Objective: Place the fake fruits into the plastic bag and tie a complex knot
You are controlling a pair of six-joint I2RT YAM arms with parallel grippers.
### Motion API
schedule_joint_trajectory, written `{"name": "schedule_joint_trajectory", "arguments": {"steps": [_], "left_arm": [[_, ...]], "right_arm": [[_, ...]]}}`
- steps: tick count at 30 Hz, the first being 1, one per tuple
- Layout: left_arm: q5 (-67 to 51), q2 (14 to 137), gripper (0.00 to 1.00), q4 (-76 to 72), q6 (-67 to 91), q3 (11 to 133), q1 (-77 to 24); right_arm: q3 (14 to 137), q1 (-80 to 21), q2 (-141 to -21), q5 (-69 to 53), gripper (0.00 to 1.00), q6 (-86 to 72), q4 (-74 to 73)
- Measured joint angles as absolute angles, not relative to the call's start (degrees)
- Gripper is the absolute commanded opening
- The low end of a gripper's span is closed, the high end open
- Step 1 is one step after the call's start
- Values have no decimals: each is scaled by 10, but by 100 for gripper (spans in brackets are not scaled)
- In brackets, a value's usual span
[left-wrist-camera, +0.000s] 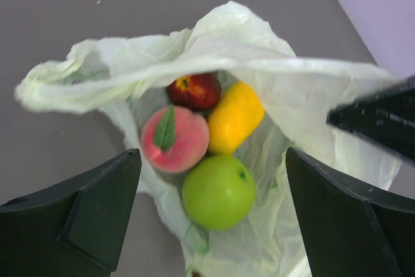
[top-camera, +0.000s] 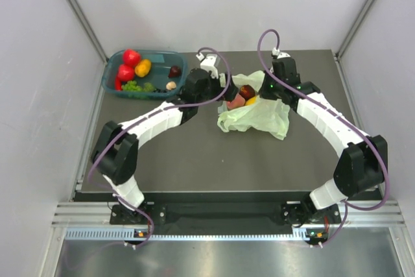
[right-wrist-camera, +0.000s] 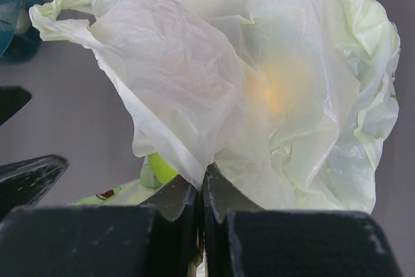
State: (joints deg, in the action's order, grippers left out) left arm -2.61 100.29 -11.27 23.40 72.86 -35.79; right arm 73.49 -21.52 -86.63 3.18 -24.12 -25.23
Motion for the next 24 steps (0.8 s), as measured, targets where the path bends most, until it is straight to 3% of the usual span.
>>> {"name": "schedule_joint_trajectory", "arguments": {"steps": [6, 12, 24], "left_arm": [[-8, 906, 97, -5, 225, 688, -316], [21, 844, 95, 81, 223, 690, -187], [57, 1005, 87, 222, 192, 833, -32]], "right_arm": [[735, -215, -866, 27, 0, -240, -253], [735, -215, -866, 23, 0, -240, -253], [735, -215, -866, 12, 0, -240, -252]]}}
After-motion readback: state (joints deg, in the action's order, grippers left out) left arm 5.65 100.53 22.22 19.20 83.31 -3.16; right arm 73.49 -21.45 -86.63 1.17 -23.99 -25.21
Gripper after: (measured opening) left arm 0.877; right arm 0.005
